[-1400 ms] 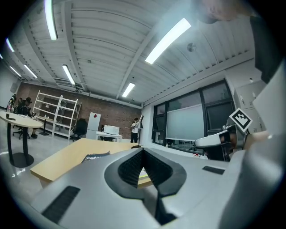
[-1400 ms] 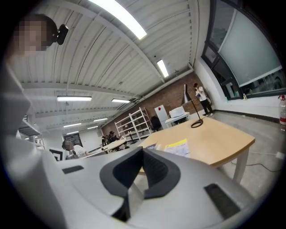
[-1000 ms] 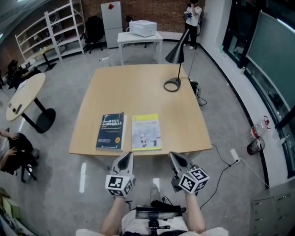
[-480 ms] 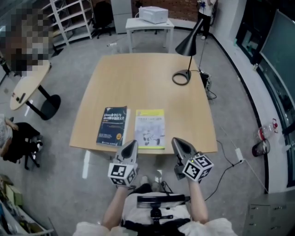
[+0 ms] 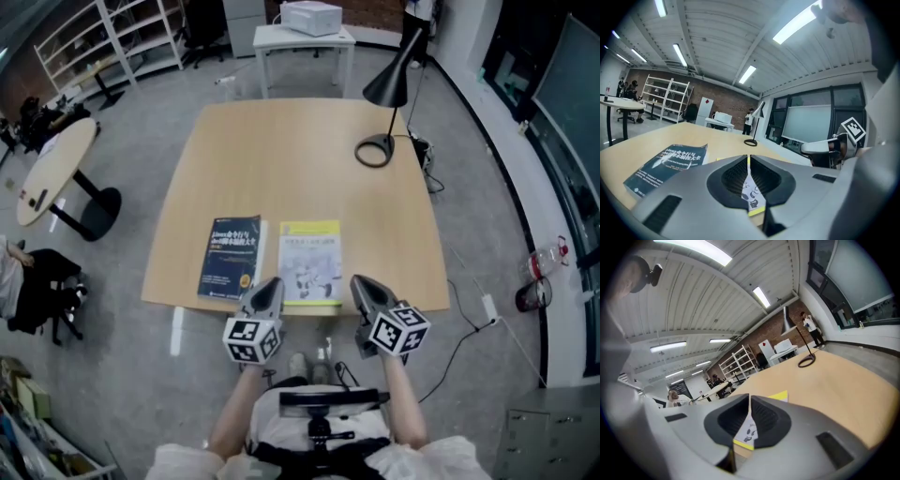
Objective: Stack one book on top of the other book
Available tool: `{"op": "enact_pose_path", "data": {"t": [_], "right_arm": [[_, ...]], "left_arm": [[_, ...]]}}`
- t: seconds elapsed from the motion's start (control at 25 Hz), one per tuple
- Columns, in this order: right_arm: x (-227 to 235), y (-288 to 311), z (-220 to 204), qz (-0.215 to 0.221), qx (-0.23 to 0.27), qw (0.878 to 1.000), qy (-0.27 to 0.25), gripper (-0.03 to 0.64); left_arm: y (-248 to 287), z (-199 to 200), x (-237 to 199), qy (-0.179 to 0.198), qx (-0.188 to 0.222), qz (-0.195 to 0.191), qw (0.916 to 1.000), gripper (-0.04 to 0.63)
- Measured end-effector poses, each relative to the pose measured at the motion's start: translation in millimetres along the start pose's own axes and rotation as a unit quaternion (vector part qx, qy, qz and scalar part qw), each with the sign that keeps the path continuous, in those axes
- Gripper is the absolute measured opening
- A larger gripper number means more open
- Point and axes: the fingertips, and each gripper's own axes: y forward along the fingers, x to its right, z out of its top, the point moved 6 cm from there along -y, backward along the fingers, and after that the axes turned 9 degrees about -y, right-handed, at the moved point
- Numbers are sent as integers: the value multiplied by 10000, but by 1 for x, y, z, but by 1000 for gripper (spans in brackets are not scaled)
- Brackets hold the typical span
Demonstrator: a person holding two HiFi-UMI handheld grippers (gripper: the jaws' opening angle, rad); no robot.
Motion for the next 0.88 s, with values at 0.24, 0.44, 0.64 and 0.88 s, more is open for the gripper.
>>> {"op": "enact_pose_path", "data": {"t": [0.24,0.44,0.64,0.88], "right_arm": [[18,32,-44,-146,-658,9975,193,75],[24,68,-85,-160,-1655,9858,-230,2],[30,83,-115,-286,-2298,9727,-129,2],[34,88,-118,-314,-2495,9676,-210,2]], "left_arm": [[32,-35,-14,75,-756,163,9970,3],[58,-67,-21,234,-1528,201,9878,3],[60,-89,-33,-138,-1901,453,9806,3],[70,-98,-32,133,-2341,345,9715,3]]}}
